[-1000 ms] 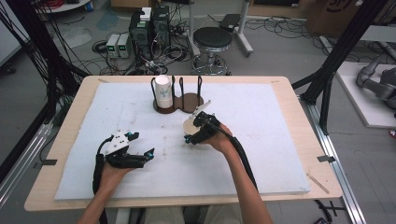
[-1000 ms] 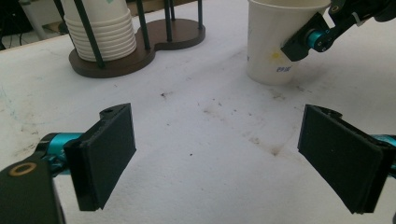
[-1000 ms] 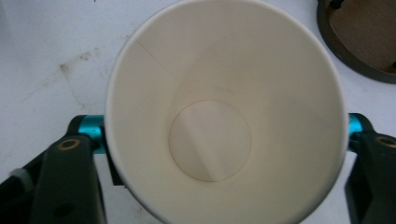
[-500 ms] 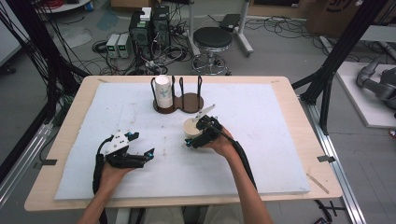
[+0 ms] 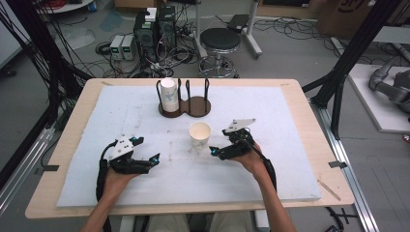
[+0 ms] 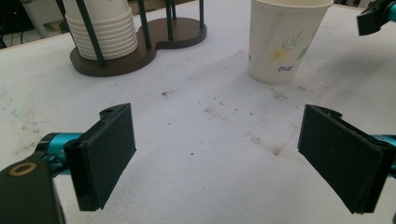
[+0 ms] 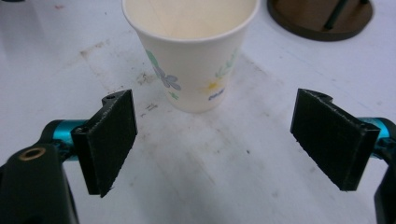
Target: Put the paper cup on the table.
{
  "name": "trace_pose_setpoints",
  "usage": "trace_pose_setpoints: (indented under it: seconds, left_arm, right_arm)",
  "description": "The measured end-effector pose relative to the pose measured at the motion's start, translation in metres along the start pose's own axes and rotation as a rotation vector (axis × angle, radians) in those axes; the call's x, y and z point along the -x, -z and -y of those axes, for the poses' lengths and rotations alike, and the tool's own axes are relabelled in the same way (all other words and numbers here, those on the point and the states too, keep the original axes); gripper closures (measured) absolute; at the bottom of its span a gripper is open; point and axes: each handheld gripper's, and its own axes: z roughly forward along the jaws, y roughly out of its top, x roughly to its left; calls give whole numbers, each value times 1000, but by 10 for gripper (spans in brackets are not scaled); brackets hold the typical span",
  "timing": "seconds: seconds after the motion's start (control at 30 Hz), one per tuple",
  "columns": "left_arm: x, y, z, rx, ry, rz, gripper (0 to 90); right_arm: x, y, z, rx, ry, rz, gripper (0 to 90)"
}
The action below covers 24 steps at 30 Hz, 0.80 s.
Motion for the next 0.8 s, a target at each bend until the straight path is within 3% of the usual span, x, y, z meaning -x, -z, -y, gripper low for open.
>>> trace_pose_setpoints:
  seconds: [0.27, 0.5, 0.57, 0.7, 0.8]
  left_arm:
    - [1, 0, 0, -1, 2, -14, 110]
    - [3, 0, 0, 6, -13, -38, 111]
    - [4, 1, 0, 9, -21, -44, 112]
    - [2, 3, 1, 26, 1, -42, 112]
    - [1, 3, 1, 30, 13, -37, 112]
  right_arm:
    - [6, 27, 30, 92, -47, 68, 150]
    - [12, 44, 56, 139, -94, 129, 151]
    - [14, 48, 62, 160, -104, 139, 151]
    - [18, 50, 73, 193, -121, 157, 151]
    - [20, 47, 80, 188, -133, 164, 152]
